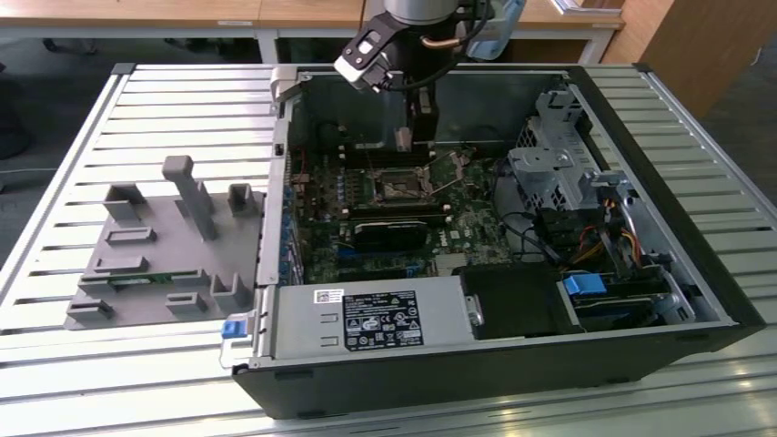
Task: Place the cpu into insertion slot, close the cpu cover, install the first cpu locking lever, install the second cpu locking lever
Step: 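Place the cpu into insertion slot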
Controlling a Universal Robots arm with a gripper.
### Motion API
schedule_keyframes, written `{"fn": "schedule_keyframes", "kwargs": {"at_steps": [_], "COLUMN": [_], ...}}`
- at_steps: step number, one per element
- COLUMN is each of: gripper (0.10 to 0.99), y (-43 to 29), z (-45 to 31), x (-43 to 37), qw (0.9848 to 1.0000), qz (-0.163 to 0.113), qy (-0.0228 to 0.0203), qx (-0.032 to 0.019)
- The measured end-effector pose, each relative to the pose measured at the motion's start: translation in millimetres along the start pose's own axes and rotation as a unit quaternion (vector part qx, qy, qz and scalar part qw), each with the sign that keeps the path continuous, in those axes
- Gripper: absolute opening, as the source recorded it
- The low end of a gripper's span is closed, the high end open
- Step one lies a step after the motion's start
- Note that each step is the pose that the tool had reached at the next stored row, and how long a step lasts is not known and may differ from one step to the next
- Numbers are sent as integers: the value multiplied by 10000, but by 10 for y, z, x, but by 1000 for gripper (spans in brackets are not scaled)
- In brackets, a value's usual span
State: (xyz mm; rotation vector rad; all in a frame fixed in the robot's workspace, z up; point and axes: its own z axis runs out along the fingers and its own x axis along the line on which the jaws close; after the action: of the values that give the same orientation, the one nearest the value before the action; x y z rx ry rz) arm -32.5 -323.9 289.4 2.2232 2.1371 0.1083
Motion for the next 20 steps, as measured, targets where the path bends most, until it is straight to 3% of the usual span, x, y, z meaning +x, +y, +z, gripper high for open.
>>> {"fn": "schedule_keyframes", "kwargs": {"at_steps": [20], "gripper": [541], "y": [-32], "z": [127], "x": [8], "qw": [10000], "qz": [-30], "qy": [2], "qx": [0]}}
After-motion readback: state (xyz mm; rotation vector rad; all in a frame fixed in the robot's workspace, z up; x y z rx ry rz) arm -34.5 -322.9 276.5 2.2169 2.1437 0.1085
